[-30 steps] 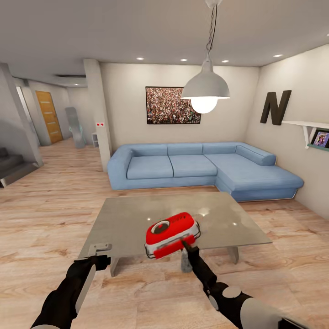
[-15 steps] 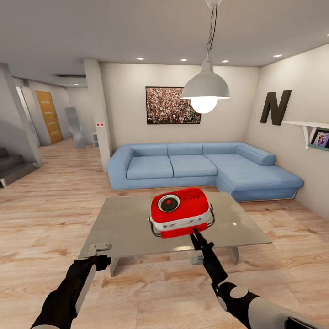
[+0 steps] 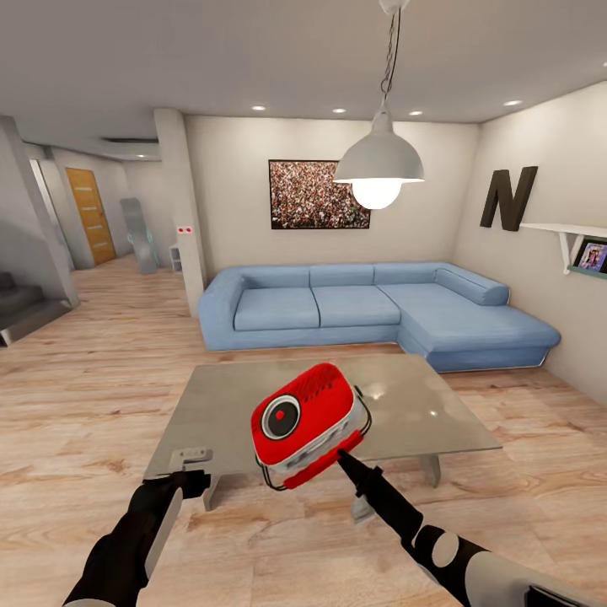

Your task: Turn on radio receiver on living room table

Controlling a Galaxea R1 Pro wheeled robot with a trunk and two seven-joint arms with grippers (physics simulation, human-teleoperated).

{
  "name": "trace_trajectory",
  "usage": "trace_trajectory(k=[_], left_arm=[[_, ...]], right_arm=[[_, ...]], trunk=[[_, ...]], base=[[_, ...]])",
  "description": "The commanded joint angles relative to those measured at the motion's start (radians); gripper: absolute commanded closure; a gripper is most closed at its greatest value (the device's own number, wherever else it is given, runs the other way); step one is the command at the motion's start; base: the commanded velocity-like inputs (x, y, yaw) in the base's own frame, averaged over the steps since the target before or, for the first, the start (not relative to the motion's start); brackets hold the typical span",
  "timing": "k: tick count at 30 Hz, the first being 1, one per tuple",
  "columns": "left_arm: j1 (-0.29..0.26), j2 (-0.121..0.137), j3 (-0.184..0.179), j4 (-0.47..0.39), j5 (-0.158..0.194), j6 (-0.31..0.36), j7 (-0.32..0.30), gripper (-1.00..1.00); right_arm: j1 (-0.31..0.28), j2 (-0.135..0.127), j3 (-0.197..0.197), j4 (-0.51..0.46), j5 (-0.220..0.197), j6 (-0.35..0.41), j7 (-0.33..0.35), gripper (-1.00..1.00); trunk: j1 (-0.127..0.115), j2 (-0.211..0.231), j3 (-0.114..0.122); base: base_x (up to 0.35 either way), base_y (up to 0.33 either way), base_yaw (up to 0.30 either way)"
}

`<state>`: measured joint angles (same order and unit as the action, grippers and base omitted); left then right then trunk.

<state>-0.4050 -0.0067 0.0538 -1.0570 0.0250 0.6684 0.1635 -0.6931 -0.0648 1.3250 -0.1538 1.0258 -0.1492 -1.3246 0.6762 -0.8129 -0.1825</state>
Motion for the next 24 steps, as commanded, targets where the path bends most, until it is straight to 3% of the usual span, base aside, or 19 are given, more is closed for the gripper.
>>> trace_trajectory(k=[1, 24], left_arm=[[0.000, -0.001, 0.000, 0.000, -0.001, 0.001, 0.001, -1.00], [0.000, 0.002, -0.012, 0.029, 0.004, -0.001, -0.009, -1.00]], right_arm=[[0.000, 0.001, -0.016, -0.001, -0.002, -0.002, -0.001, 1.00], [0.000, -0.004, -0.010, 0.002, 0.005, 0.001, -0.010, 1.00]], trunk=[[0.000, 0.000, 0.000], [0.000, 0.000, 0.000]], base=[[0.000, 0.000, 0.000], [0.000, 0.000, 0.000]])
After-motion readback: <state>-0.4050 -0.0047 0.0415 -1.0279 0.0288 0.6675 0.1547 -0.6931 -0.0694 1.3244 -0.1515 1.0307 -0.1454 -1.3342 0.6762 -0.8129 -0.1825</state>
